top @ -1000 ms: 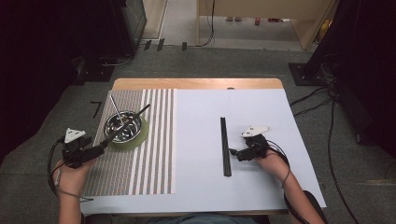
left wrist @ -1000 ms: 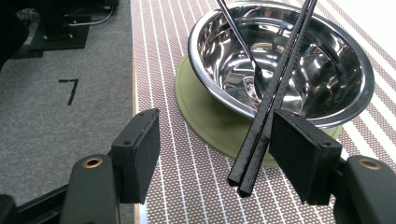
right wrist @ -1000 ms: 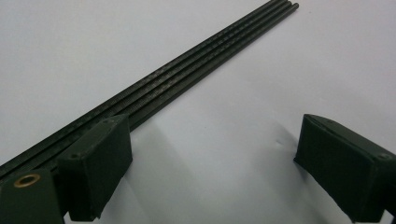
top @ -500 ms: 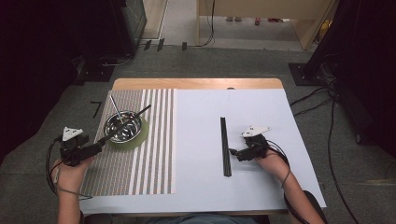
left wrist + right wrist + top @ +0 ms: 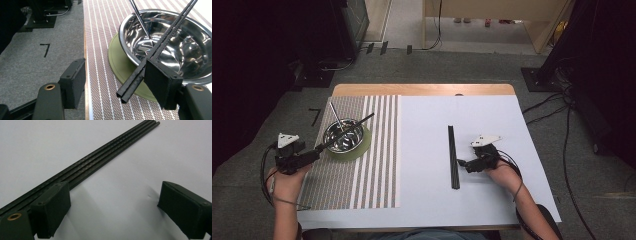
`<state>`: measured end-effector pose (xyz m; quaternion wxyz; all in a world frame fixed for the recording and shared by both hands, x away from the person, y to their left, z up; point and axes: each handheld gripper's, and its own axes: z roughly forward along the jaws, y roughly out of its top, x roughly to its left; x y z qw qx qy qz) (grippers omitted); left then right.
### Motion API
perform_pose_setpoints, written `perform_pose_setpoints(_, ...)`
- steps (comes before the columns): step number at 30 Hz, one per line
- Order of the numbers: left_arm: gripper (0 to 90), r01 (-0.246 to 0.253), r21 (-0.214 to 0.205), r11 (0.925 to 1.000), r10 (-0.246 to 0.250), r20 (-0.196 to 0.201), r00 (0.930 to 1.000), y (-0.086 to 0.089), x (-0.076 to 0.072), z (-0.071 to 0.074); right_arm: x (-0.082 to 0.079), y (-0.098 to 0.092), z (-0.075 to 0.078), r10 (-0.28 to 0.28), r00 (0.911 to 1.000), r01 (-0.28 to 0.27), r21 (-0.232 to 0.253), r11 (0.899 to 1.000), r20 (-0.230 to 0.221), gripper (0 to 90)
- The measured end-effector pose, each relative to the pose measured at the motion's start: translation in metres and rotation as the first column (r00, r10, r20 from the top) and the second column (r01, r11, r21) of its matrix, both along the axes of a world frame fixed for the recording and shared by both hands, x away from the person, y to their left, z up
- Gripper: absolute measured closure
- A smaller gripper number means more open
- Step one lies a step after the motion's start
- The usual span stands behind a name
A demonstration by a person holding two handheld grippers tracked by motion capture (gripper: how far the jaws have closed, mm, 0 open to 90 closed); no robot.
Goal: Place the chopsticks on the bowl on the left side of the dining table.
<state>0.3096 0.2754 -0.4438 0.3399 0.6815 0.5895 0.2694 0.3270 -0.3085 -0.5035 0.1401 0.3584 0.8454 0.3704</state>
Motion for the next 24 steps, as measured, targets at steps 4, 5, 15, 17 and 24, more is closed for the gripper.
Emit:
perform_pose_setpoints(4, 34.7, -0.004, 0.001, 1.0, 0.004, 0.0, 1.0, 0.001, 0.003, -0.001, 0.0, 0.0, 0.0, 0.0, 1.0, 0.0, 0.0, 1.0, 0.0, 10.2)
perform_pose_setpoints(5, 34.7, -0.006, 0.0, 1.0, 0.006, 0.001, 1.0, 0.002, 0.003, -0.002, 0.0, 0.0, 0.0, -0.001, 1.0, 0.001, 0.0, 1.0, -0.002, 10.2)
perform_pose_setpoints(15, 35.4, -0.017, -0.016, 0.9997, 0.017, -0.003, 0.9999, 0.007, 0.012, -0.005, 0.0, 0.0, 0.0, -0.001, 1.0, 0.001, -0.001, 1.0, -0.001, 10.1)
perform_pose_setpoints(17, 36.4, -0.019, -0.029, 0.9994, 0.019, -0.007, 0.9998, 0.008, 0.012, -0.005, 0.0, 0.0, 0.0, -0.001, 1.0, 0.001, 0.0, 1.0, -0.002, 10.1)
perform_pose_setpoints(24, 37.5, -0.023, -0.045, 0.9987, 0.023, 0.001, 0.9997, 0.007, 0.009, 0.007, 0.0, 0.0, 0.0, -0.001, 1.0, 0.001, 0.0, 1.0, -0.001, 10.2)
